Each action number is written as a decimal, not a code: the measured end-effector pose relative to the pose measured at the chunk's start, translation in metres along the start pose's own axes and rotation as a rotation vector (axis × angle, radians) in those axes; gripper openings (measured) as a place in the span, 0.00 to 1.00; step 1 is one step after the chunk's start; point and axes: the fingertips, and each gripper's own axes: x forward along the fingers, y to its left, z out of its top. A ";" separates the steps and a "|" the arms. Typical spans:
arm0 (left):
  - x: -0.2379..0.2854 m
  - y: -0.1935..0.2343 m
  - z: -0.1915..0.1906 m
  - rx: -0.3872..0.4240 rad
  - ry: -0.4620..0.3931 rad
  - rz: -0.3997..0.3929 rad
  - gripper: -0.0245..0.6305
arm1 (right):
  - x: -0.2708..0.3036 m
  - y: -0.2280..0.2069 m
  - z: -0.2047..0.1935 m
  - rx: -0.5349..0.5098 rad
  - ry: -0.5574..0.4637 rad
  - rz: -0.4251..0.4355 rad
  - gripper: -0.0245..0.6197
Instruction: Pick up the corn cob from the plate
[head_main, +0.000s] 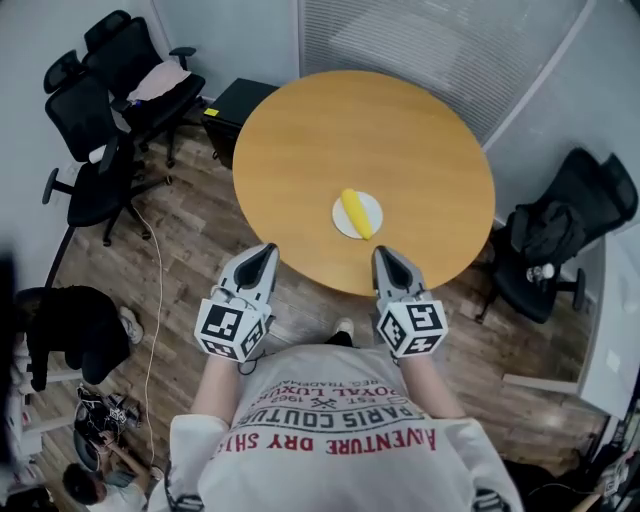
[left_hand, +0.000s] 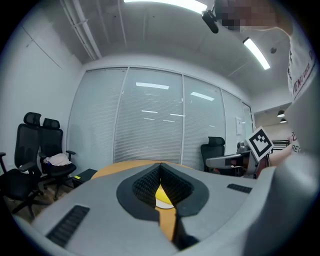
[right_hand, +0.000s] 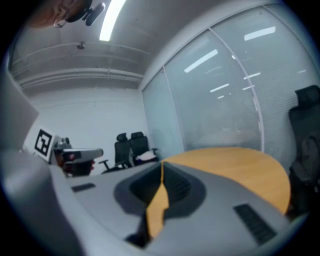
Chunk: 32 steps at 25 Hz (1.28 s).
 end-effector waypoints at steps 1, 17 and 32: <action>0.014 -0.002 0.001 -0.002 -0.004 0.010 0.09 | 0.006 -0.012 0.003 -0.013 0.008 0.012 0.08; 0.145 0.007 -0.027 -0.063 0.098 -0.007 0.09 | 0.099 -0.097 -0.016 -0.016 0.187 0.059 0.08; 0.197 0.078 -0.067 -0.105 0.189 -0.118 0.09 | 0.187 -0.102 -0.131 -0.072 0.616 0.022 0.37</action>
